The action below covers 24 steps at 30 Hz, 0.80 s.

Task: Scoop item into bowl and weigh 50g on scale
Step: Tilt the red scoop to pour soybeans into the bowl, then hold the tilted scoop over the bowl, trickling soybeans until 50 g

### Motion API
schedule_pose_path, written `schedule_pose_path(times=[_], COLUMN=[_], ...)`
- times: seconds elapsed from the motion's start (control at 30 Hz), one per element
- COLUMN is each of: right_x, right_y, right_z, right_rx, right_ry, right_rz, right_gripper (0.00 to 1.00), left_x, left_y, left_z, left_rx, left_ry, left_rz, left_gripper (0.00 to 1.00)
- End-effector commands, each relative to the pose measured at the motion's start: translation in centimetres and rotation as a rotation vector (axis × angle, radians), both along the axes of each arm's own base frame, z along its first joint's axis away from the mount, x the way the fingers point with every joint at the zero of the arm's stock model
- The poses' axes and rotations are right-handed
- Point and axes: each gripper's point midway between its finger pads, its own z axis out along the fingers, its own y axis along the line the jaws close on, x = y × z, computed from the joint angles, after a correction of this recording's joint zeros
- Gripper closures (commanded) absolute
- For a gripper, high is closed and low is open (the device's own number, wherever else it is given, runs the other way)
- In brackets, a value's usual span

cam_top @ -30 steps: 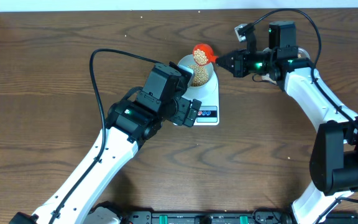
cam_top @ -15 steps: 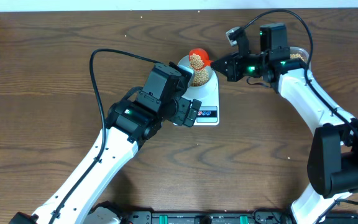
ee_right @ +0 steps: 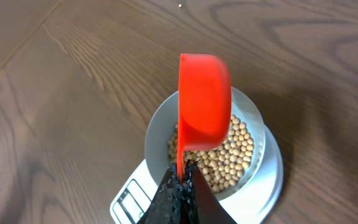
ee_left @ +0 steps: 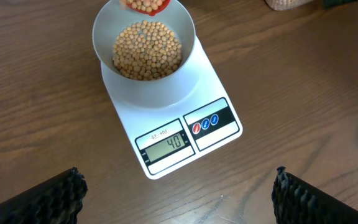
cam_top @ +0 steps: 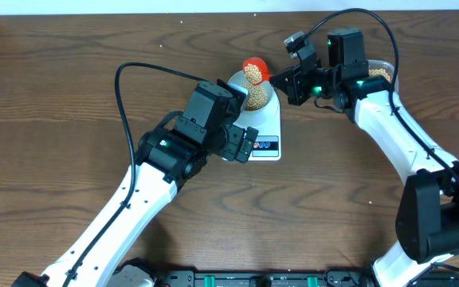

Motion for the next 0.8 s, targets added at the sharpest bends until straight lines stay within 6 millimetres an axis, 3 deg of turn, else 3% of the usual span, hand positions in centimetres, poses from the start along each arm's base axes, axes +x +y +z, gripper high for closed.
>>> schedule_pose_path(times=[0.0, 0.77], right_x=[-0.15, -0.62], right_y=[0.4, 0.82], right_z=[1.54, 1.28], right_rx=[-0.015, -0.041], right_ry=[-0.077, -0.105], right_rz=[0.038, 0.08], right_gripper=[0.99, 0.99], left_x=[0.2, 0.2], left_y=[0.25, 0.25], left_z=[0.02, 0.02], left_rx=[0.004, 0.004], left_ry=[0.0, -0.001], left_rz=[0.014, 0.014], left_gripper=[0.02, 0.02])
